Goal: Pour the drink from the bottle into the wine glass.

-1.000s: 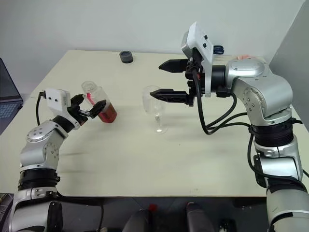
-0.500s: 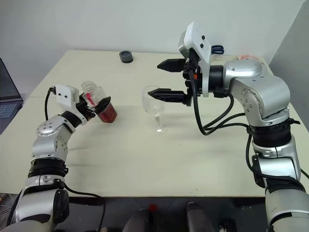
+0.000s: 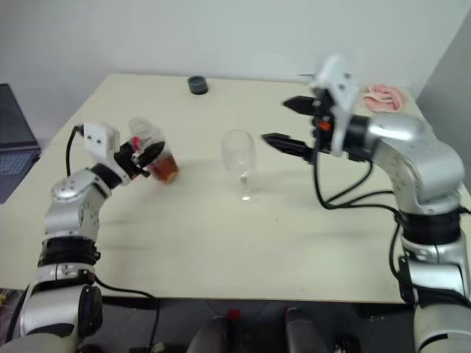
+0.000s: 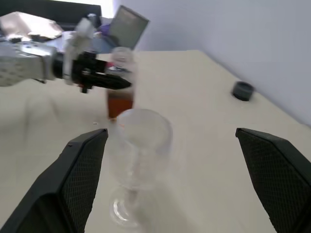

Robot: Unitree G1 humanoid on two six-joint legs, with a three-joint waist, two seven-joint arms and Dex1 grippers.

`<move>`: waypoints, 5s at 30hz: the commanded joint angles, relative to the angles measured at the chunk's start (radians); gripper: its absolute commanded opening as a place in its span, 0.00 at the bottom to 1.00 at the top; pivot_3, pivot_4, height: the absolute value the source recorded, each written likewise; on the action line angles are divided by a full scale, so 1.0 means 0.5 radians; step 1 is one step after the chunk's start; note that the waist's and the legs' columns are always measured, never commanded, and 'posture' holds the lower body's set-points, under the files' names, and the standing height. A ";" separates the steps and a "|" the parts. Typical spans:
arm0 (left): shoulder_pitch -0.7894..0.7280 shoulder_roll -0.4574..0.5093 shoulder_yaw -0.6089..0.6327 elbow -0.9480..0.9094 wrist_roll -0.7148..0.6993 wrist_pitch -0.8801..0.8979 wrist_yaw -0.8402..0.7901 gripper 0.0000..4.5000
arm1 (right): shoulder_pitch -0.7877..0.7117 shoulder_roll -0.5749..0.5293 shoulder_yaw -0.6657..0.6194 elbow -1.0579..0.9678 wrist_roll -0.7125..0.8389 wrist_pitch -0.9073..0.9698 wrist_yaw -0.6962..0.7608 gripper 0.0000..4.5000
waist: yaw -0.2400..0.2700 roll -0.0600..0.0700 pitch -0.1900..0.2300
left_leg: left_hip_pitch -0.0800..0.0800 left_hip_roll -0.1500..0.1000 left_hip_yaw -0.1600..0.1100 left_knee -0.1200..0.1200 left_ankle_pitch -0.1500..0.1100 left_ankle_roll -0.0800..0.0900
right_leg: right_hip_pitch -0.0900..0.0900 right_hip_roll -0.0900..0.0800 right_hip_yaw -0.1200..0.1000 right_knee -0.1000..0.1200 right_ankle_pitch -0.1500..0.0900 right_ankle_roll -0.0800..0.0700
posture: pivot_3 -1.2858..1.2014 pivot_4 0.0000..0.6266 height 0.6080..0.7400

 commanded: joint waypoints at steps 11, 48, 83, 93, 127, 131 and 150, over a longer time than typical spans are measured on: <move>-0.693 -0.085 -0.625 0.278 0.602 -0.870 -0.226 0.39 | 1.074 -0.064 -0.524 -1.100 0.326 0.150 -0.439 1.00 | -0.031 0.002 0.001 | 0.009 0.000 0.004 -0.001 0.000 0.000 | 0.004 0.005 0.009 0.002 -0.006 0.010 | 0.52 0.24 1.00; -0.989 0.187 -0.961 0.879 1.699 -2.083 0.895 0.39 | 0.997 -0.090 -0.330 -1.012 0.327 -0.026 -0.641 1.00 | -0.040 0.002 0.001 | 0.010 0.001 0.012 0.000 0.001 0.001 | 0.003 0.007 0.019 0.003 -0.006 0.012 | 0.52 0.24 1.00; -1.187 0.286 -1.166 0.973 2.048 -2.118 1.342 0.39 | 0.941 -0.089 -0.281 -0.965 0.318 -0.068 -0.675 1.00 | -0.036 0.002 0.001 | 0.011 0.001 0.013 0.001 0.001 0.001 | 0.003 0.006 0.019 0.005 -0.005 0.010 | 0.52 0.24 1.00; -1.203 0.294 -1.179 1.003 2.076 -2.130 1.381 0.39 | 0.954 -0.103 -0.275 -0.996 0.400 -0.056 -0.638 1.00 | -0.036 0.002 0.001 | 0.010 0.001 0.013 0.002 0.001 0.001 | 0.003 0.006 0.019 0.006 -0.003 0.007 | 0.52 0.24 1.00; 0.082 -0.057 0.168 -0.498 -0.139 0.224 0.575 0.39 | -0.088 0.070 0.153 -0.352 0.500 0.020 -0.285 1.00 | -0.111 0.004 0.000 | 0.013 0.004 0.008 0.023 0.000 0.002 | 0.002 0.007 0.017 0.033 0.000 0.001 | 0.52 0.24 1.00; 0.312 -0.146 0.293 -0.769 -0.193 0.436 0.784 0.38 | -0.185 0.085 0.299 -0.308 0.468 0.049 -0.139 1.00 | -0.084 0.004 0.000 | 0.011 0.005 0.001 0.024 -0.001 0.003 | 0.003 0.007 0.007 0.034 -0.002 -0.002 | 0.52 0.24 1.00; 0.596 -0.264 0.416 -0.725 -0.181 0.340 0.898 0.99 | -0.277 0.232 0.504 -0.197 0.285 0.029 0.006 1.00 | -0.030 0.003 -0.001 | 0.009 0.001 0.001 0.026 -0.001 0.001 | 0.004 0.001 0.004 0.032 -0.001 -0.002 | 0.52 0.24 1.00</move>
